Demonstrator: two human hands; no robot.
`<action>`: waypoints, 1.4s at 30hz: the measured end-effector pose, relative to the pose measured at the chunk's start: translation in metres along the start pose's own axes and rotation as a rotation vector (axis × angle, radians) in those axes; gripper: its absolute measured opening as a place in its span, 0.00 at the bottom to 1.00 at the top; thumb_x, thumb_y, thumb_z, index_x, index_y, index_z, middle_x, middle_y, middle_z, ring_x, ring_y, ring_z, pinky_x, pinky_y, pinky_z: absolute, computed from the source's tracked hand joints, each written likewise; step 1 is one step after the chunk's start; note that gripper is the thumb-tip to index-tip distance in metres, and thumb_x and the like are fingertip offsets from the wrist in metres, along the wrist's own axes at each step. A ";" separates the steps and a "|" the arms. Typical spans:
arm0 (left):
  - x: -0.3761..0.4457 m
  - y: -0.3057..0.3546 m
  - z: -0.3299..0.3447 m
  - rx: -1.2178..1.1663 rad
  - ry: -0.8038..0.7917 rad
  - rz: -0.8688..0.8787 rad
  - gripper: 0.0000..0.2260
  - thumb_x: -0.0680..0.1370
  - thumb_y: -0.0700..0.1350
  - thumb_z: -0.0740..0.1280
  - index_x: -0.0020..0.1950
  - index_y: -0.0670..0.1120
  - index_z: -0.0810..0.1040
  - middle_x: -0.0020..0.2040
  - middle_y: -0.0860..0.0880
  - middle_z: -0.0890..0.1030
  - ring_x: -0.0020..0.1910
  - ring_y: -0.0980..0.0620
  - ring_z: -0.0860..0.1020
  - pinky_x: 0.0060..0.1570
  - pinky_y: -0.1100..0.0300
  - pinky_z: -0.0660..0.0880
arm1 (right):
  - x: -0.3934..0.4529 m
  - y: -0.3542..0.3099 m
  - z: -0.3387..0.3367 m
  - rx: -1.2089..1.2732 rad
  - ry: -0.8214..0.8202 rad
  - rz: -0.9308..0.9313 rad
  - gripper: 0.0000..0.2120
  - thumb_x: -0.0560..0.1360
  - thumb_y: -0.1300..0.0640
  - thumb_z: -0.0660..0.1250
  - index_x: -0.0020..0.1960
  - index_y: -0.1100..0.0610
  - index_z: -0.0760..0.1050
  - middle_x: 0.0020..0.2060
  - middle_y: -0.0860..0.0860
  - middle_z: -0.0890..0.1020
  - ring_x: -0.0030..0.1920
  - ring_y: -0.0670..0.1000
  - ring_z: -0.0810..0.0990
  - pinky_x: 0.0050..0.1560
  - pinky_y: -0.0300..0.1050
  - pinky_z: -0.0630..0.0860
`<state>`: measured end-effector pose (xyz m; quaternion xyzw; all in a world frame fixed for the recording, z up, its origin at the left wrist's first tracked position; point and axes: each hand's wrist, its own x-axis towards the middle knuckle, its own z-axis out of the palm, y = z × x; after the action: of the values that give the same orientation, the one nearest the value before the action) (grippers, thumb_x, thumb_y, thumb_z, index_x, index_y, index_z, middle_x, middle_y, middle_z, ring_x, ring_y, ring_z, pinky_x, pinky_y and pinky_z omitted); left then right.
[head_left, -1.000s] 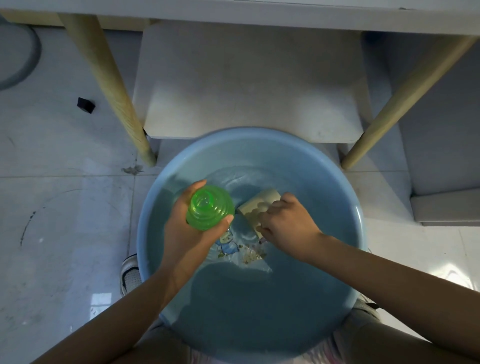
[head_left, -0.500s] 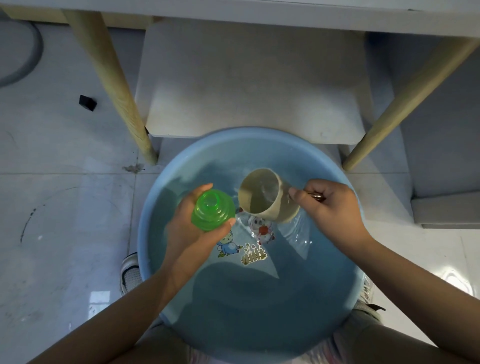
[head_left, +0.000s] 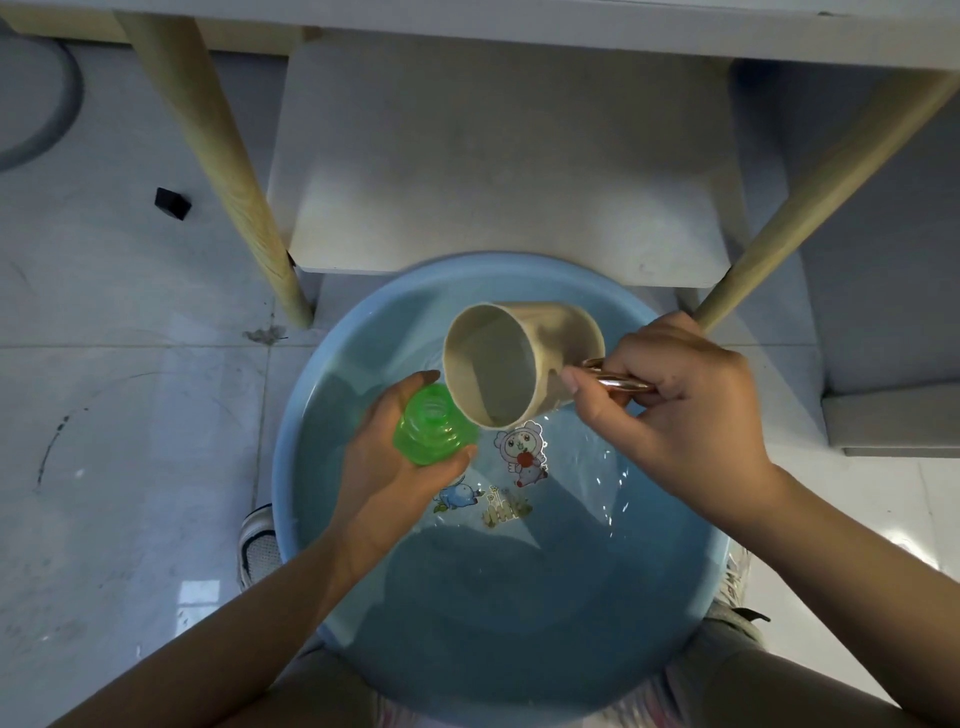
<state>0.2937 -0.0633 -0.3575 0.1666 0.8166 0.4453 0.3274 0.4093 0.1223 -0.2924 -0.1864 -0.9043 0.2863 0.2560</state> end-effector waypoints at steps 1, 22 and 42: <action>0.000 0.001 0.000 0.008 0.001 0.010 0.29 0.66 0.45 0.78 0.55 0.70 0.70 0.55 0.58 0.79 0.52 0.64 0.76 0.49 0.71 0.74 | 0.000 0.000 0.002 -0.023 0.016 -0.037 0.19 0.72 0.52 0.67 0.26 0.61 0.72 0.22 0.49 0.71 0.31 0.49 0.66 0.37 0.34 0.62; 0.001 0.002 0.002 0.030 -0.012 0.043 0.26 0.65 0.44 0.78 0.57 0.63 0.72 0.54 0.58 0.79 0.51 0.66 0.76 0.45 0.78 0.70 | 0.008 -0.001 0.004 -0.162 0.050 -0.373 0.16 0.72 0.58 0.71 0.28 0.60 0.74 0.24 0.51 0.75 0.27 0.53 0.70 0.41 0.43 0.66; 0.000 0.002 0.002 0.043 0.002 0.037 0.27 0.65 0.44 0.79 0.52 0.68 0.71 0.52 0.59 0.80 0.50 0.65 0.77 0.47 0.75 0.72 | 0.008 -0.009 0.002 -0.099 0.033 -0.120 0.18 0.72 0.54 0.68 0.27 0.60 0.72 0.22 0.49 0.71 0.30 0.49 0.66 0.40 0.35 0.61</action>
<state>0.2951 -0.0611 -0.3570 0.1882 0.8231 0.4339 0.3143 0.3999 0.1179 -0.2856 -0.1490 -0.9225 0.2224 0.2782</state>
